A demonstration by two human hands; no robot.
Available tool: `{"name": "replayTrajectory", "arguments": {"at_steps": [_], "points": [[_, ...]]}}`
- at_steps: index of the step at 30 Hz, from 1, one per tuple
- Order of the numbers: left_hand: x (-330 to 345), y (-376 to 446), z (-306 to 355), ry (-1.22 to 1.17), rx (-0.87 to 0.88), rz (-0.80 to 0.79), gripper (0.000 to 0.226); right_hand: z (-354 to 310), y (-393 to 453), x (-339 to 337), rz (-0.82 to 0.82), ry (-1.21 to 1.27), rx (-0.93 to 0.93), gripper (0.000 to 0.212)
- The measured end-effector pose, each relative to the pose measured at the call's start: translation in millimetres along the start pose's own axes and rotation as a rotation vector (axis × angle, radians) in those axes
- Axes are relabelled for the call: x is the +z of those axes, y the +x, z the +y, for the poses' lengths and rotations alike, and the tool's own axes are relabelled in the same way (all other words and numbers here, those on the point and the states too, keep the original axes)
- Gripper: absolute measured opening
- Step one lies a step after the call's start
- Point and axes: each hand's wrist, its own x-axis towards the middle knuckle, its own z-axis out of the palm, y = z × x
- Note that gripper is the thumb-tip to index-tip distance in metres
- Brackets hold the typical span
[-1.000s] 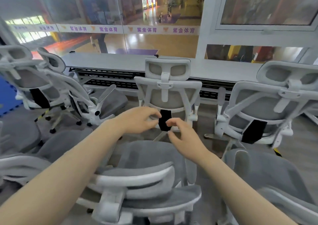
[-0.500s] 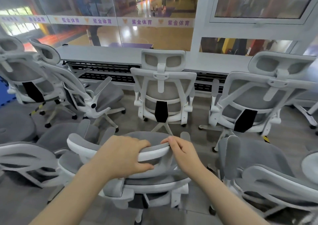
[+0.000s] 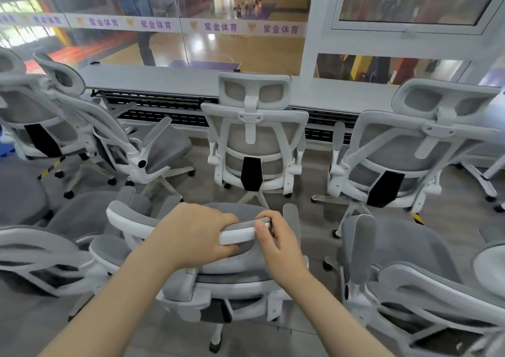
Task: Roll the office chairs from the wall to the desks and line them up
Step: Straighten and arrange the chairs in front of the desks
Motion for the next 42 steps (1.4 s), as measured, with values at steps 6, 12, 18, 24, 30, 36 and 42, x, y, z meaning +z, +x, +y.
{"name": "replayTrajectory", "arguments": {"at_steps": [6, 12, 18, 24, 30, 36, 42], "points": [[-1, 21, -1, 0.011, 0.006, 0.04, 0.077, -1, 15, -3, 0.052, -0.007, 0.0, 0.039], [6, 35, 1, 0.021, -0.002, 0.082, 0.076, 4, 26, -10, 0.03, -0.035, 0.022, 0.045], [11, 45, 3, -0.004, -0.014, 0.086, 0.079, 4, 26, -16, 0.057, -0.042, 0.048, 0.044], [12, 44, 10, -0.009, -0.008, 0.084, 0.081, 6, 19, -20, 0.071, -0.049, 0.044, 0.044], [10, 47, 18, -0.003, 0.007, 0.078, 0.078, 7, 14, -26, 0.1, -0.046, 0.043, 0.047], [9, 49, 22, 0.011, 0.017, 0.086, 0.077, 6, 18, -38, 0.014, -0.046, 0.073, 0.048], [9, 50, 23, 0.024, 0.009, 0.075, 0.079, 6, 19, -42, -0.018, -0.068, 0.095, 0.048]]}}
